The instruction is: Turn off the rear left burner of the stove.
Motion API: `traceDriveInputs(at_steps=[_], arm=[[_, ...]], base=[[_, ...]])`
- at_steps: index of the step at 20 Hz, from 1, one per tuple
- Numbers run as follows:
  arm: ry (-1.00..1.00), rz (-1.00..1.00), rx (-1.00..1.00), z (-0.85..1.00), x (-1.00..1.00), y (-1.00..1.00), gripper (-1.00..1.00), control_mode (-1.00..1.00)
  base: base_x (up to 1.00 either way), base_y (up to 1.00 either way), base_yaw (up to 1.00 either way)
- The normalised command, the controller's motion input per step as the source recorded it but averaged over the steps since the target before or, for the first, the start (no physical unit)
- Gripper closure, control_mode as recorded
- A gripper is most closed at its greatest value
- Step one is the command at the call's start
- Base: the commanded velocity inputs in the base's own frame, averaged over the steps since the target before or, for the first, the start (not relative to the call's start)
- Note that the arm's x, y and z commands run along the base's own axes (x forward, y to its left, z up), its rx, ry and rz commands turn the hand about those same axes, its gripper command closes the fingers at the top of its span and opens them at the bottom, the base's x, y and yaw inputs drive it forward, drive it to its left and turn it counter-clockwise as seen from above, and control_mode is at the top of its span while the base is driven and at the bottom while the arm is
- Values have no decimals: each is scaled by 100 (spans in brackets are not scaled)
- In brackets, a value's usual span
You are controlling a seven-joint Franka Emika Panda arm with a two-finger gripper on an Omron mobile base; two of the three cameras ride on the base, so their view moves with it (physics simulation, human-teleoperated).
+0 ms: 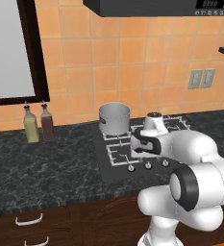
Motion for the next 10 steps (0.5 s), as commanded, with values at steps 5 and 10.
traceDriveInputs(at_steps=[5, 10], arm=[[0, -3, 0, -19, 4, 0, -100, -100], [2, -3, 0, -11, 14, -2, -100, -100]], base=[[0, 0, 0], [0, 0, 0]])
